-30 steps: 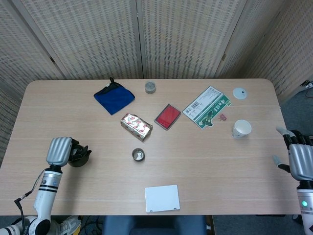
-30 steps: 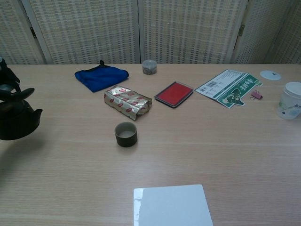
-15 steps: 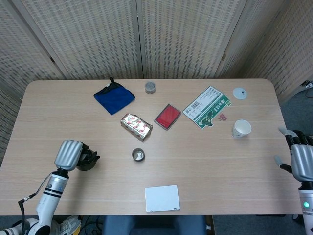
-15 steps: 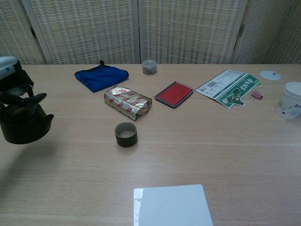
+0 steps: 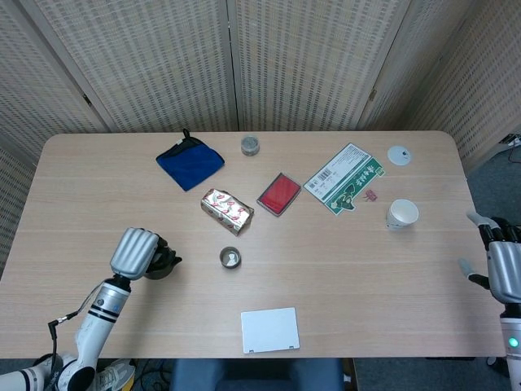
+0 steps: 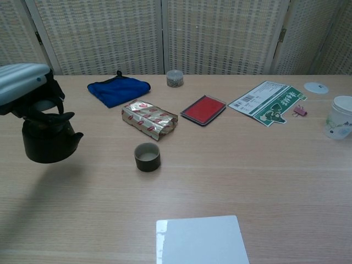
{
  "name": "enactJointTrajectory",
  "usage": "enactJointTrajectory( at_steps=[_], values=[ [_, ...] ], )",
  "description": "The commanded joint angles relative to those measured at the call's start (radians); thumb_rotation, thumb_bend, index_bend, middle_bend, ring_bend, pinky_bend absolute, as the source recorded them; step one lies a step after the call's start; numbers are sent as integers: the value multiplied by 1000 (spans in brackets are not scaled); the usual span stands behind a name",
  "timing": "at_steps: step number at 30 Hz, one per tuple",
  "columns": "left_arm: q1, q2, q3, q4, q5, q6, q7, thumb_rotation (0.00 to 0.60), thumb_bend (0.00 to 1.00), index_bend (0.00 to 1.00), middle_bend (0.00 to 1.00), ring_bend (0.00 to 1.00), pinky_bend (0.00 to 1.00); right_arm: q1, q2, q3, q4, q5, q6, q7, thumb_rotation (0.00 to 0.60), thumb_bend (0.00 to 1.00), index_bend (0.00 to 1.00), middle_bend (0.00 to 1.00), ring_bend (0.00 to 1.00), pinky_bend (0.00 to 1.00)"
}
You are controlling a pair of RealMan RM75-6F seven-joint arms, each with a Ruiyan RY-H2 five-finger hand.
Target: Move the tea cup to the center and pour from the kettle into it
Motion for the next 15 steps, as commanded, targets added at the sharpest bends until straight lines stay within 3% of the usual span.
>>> enactJointTrajectory(
  at_steps=[1,15],
  values=[
    [-13,-12,-6,9,-1,-11,5,513,375,1000,1000,995,730,-1,1,0,-1,1,1,-1,600,207,191,252,143,239],
    [-79,-85,-31,63,-1,-40,49,533,375,1000,1000,993,730,-9,6,5,-13,5,14,-9,600,207,192,252,143,238]
  ],
)
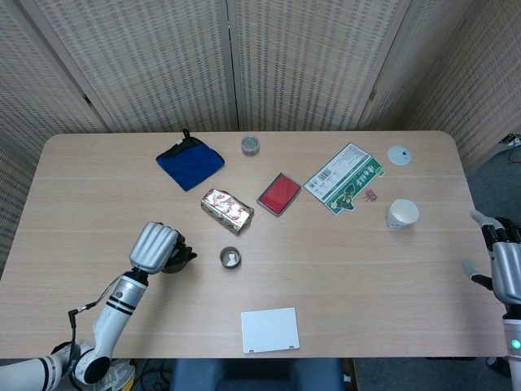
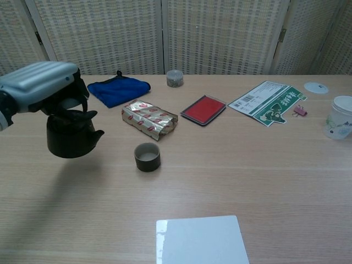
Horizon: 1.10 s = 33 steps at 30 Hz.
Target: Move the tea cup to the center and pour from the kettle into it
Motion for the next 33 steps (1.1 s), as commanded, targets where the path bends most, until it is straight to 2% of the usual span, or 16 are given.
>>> enactJointTrajectory(
  at_steps=[1,33],
  values=[
    [-15,-20,-8,16,-6,-9,7,535,375,1000,1000,993,730,-1,1,0,-1,1,0,-1,600,207,192,252,143,238],
    [-152,-173,6,148,78,-36,166,557,375,1000,1000,991,730,-14,4,3,11,16,3,11,600,207,191,252,143,238]
  ],
)
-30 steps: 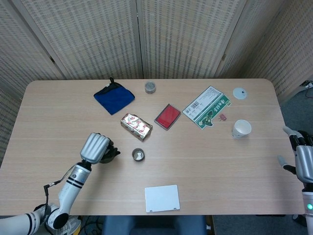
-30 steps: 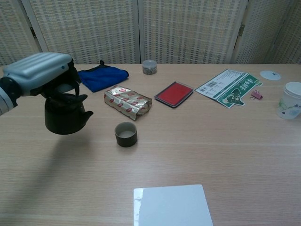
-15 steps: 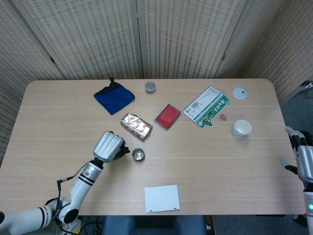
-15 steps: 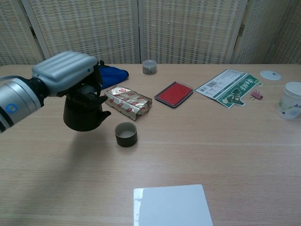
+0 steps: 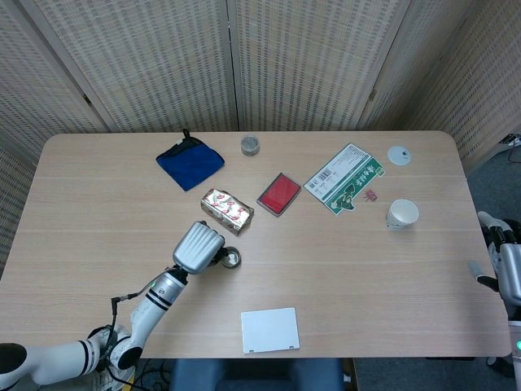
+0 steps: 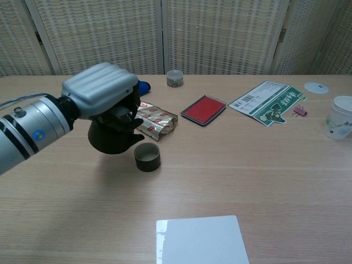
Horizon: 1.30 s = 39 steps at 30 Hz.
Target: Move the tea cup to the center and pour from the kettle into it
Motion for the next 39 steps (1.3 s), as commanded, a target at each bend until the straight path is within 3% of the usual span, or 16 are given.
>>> enactJointTrajectory(
  at_steps=[1,10,39],
  values=[
    [-6,-5,1,2,4,-1,9,559,375,1000,1000,991,730,-1,1,0,1,0,0,2,600,207,191,252,143,238],
    [-29,-21,4,18,25,3,45,599,376,1000,1000,991,730,-5,4,2,6,4,0,12,600,207,191,252,143,238],
    [-38,-27,25,58,49,23,77,600,376,1000,1000,991,730,-9,8,5,7,4,3,15,600,207,191,252,143,238]
  ],
)
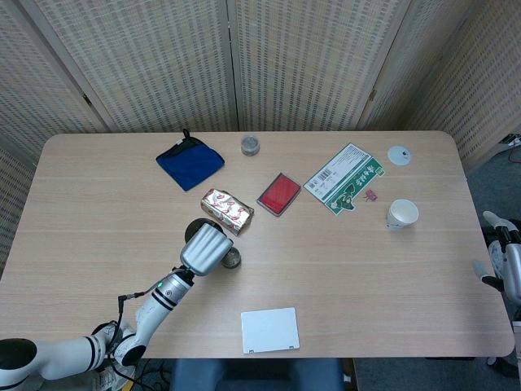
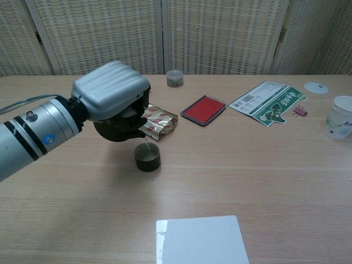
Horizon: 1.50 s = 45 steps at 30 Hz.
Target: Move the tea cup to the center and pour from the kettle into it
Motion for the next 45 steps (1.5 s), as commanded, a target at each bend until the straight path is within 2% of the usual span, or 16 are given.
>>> enactJointTrajectory(
  at_steps=[1,35,45],
  values=[
    [0,0,2,1,2,1,3,600,376,1000,1000,991,730,0,0,0,0,0,0,1,600,207,191,252,143,238],
    [0,-4,13,25,18,12,20,600,376,1000,1000,991,730,-3,-2,4,-2,1,7,-8,600,207,191,252,143,239],
    [6,-9,-3,3,-10,6,-49,600,376,1000,1000,991,730,-3,-3,6,1,5,7,-9,600,207,191,252,143,238]
  ],
)
